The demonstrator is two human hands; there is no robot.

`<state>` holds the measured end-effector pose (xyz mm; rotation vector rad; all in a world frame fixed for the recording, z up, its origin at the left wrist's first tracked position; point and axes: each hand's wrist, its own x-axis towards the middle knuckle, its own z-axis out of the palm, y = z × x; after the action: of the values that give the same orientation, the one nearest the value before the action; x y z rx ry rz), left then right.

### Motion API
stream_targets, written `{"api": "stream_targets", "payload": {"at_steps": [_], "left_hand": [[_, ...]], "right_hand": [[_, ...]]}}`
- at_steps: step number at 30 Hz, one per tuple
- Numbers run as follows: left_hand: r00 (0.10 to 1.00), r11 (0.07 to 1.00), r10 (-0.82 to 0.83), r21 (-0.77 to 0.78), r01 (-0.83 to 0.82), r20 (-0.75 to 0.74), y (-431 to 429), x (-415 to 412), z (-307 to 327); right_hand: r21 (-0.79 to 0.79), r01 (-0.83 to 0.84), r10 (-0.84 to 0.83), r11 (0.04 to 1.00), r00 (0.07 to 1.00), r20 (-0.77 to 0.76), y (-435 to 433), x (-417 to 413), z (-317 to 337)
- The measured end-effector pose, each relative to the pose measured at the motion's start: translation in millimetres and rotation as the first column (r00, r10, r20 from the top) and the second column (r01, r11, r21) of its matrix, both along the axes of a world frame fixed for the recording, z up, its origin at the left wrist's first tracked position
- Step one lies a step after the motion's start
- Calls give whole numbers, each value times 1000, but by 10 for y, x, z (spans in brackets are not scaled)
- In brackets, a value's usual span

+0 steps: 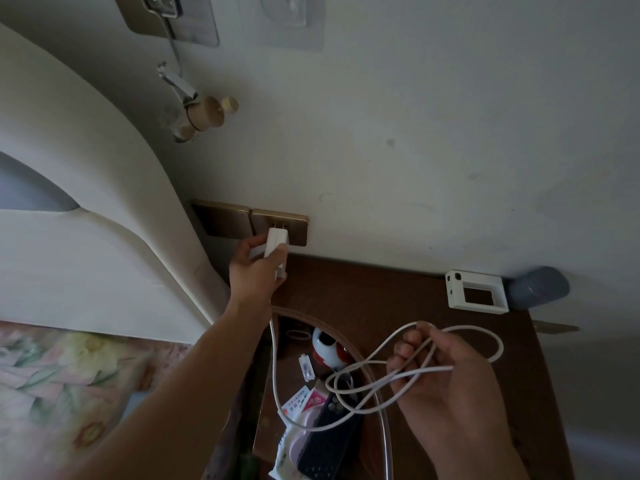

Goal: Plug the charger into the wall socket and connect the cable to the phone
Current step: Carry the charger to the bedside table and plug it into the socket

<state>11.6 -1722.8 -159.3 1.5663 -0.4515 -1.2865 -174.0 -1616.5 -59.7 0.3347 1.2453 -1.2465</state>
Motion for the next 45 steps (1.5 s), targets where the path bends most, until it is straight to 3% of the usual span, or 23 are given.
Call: {"api": "stream_targets", "payload": {"at_steps": [15, 24, 36, 40, 45], "left_hand": [[1000, 992, 7, 123, -6, -9, -210, 14, 125], [1000, 992, 4, 123, -5, 4, -184, -24, 163], [988, 988, -57, 152, 35, 142, -133, -67, 250], [970, 986, -98, 155, 64, 222, -93, -69, 242], [958, 982, -120, 170, 77, 260, -49, -87, 238]], "right_hand": [[7, 12, -12, 1000, 1000, 13, 18, -111, -12], [32, 0, 4, 999, 994, -112, 226, -530, 6], [103, -155, 161, 982, 986, -51, 661, -1130, -161], [99, -83, 90, 992, 994, -62, 802, -1255, -247], [220, -6, 43, 975, 986, -161, 848, -1403, -448]]}}
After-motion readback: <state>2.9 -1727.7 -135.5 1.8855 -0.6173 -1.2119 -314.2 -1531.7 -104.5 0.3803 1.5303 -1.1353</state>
